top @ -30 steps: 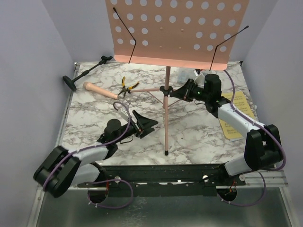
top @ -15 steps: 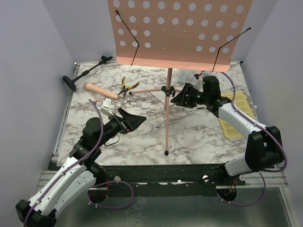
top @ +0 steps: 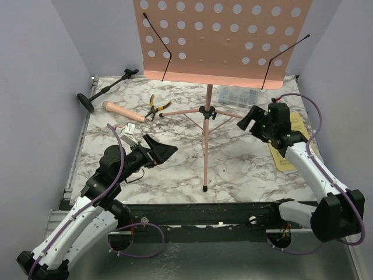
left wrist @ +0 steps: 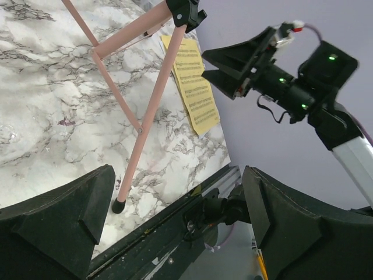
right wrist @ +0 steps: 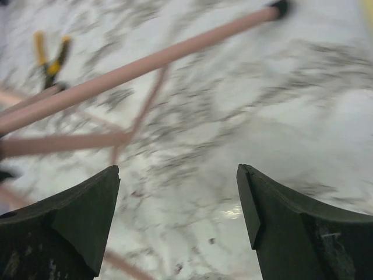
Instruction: Set up the instrument practice props
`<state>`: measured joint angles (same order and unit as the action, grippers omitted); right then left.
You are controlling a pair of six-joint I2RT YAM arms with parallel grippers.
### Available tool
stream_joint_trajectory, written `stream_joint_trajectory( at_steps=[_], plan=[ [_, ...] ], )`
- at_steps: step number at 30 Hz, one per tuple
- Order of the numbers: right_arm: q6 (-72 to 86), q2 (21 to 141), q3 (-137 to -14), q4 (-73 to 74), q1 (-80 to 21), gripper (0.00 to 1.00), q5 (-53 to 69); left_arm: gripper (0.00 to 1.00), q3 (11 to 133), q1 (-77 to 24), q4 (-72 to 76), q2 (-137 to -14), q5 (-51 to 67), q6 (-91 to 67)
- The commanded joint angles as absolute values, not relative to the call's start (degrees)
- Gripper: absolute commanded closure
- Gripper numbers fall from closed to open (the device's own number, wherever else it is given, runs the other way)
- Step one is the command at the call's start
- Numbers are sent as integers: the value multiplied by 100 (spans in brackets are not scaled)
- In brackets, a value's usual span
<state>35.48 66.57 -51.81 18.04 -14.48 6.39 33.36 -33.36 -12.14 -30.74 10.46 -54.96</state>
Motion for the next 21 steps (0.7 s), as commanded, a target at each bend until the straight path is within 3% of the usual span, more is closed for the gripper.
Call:
stream_joint_trajectory(
  at_steps=[1, 5, 7, 17, 21],
  plan=[
    [3752, 7193, -4937, 2514, -554, 12, -1310, 1, 3511, -3313, -1351, -2941, 1088, -5433],
    [3622, 7814, -4974, 2219, 1067, 14, -304, 1, 3479, -3312, -1454, -2738, 1101, -5500],
    [3543, 8091, -5122, 2182, 1399, 14, -331, 1, 3451, -3313, -1485, -2641, 1093, -5543],
    [3778, 9087, -4945, 2340, 1643, 12, -672, 1, 3605, -3313, -1616, -2443, 1133, -5568],
    [3781, 8834, -4573, 2289, 1644, 15, 152, 1, 3632, -3313, -1653, -2431, 1143, -5557]
  ],
)
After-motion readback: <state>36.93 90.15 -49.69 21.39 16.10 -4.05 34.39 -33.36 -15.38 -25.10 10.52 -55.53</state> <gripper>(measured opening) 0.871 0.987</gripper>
